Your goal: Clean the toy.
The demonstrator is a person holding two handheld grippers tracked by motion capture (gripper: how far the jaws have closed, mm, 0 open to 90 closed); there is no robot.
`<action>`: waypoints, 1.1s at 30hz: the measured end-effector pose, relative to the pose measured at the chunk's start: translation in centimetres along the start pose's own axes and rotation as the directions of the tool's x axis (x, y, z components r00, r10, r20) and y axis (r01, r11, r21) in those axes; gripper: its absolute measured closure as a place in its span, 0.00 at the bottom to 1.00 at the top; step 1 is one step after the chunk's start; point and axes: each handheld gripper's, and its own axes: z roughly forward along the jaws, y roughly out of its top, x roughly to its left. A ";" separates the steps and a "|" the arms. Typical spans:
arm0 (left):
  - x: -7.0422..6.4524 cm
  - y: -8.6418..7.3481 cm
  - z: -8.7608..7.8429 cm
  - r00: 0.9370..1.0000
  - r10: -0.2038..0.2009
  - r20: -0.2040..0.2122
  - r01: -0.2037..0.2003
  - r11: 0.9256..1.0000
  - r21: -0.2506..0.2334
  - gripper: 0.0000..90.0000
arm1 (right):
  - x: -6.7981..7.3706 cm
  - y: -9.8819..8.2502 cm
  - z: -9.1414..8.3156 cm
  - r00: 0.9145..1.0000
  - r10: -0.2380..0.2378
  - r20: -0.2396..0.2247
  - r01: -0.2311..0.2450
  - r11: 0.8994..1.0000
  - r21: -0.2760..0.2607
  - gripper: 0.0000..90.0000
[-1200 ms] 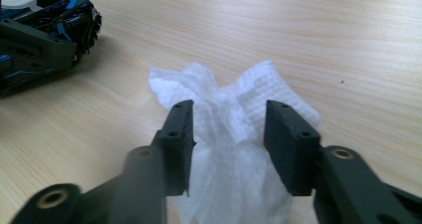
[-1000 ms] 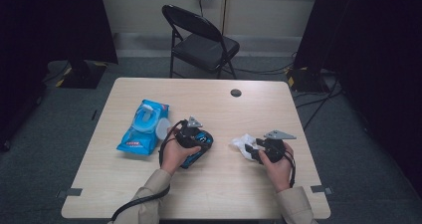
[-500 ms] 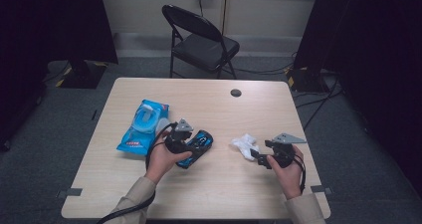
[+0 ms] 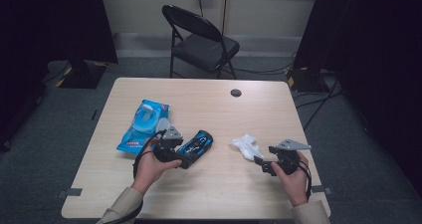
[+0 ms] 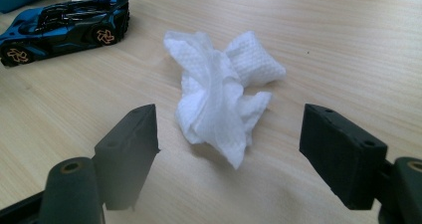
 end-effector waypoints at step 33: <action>-0.5 -5.7 -3.7 0.996 0.090 0.026 -0.092 0.994 0.053 0.18 | 0.8 -3.1 -0.4 0.997 -0.077 0.009 0.076 0.994 0.080 0.22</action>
